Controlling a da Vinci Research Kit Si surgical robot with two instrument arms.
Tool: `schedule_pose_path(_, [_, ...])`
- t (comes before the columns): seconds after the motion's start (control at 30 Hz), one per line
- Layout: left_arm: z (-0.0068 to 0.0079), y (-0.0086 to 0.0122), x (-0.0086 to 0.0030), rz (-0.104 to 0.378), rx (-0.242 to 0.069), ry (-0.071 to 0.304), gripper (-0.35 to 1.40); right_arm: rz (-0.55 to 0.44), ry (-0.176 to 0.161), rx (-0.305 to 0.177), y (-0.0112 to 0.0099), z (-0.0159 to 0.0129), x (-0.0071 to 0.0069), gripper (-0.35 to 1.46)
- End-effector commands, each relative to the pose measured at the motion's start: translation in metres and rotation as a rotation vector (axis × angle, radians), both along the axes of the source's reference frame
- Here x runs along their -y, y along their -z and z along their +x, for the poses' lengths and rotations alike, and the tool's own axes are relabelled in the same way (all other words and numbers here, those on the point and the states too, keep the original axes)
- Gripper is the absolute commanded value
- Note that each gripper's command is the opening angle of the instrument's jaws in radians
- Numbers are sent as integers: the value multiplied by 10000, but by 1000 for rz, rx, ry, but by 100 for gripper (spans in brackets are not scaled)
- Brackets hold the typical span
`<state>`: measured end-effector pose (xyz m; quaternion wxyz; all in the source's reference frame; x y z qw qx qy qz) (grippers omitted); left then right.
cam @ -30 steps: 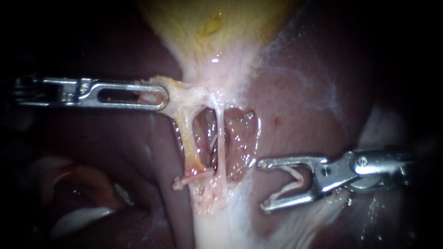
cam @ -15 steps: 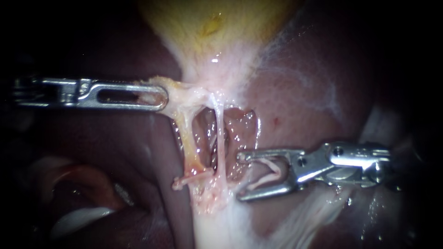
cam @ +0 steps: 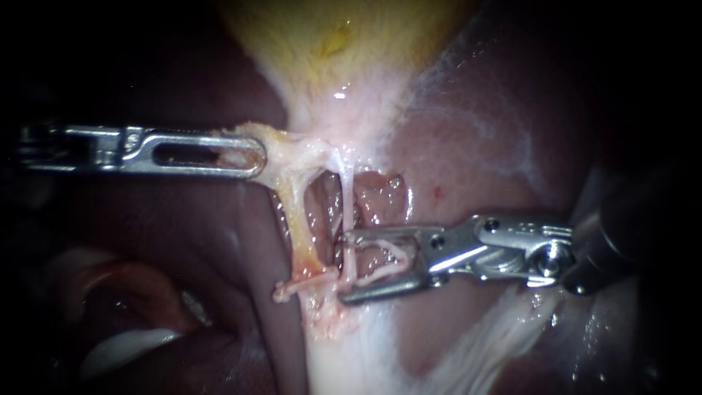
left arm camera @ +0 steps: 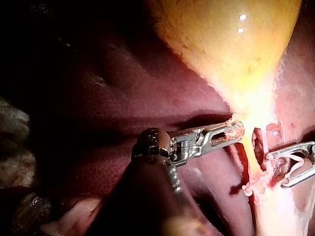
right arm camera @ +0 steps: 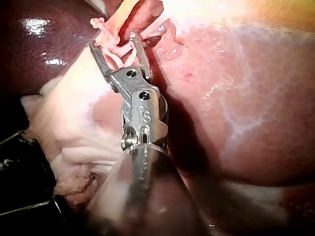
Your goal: Clipping second clip left tube
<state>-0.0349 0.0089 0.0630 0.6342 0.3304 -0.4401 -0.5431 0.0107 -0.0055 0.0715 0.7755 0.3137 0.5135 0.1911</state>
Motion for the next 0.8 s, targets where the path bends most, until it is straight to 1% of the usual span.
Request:
schedule_pose_path(0.03, [0,0,0,0,0,0,-35,1,-2,1,-2,2,0,48])
schedule_pose_path(0.23, [0,2,1,0,-1,1,-35,-2,6,29,-16,13,0,48])
schedule_pose_path(0.3, [0,3,1,0,-1,1,-35,-6,2,32,-20,18,1,49])
schedule_pose_path(0.43, [0,3,1,0,-1,1,-35,-3,8,29,-24,29,3,49])
schedule_pose_path(0.53, [-1,3,1,0,-1,2,-35,4,6,30,-25,38,2,49])
schedule_pose_path(0.63, [-1,4,2,1,-1,2,-35,14,12,30,-25,45,1,49])
schedule_pose_path(0.73, [-1,5,2,1,-2,2,-35,35,10,25,-27,51,1,49])
schedule_pose_path(0.8, [-1,5,2,1,-2,2,-35,56,11,13,-28,54,2,49])
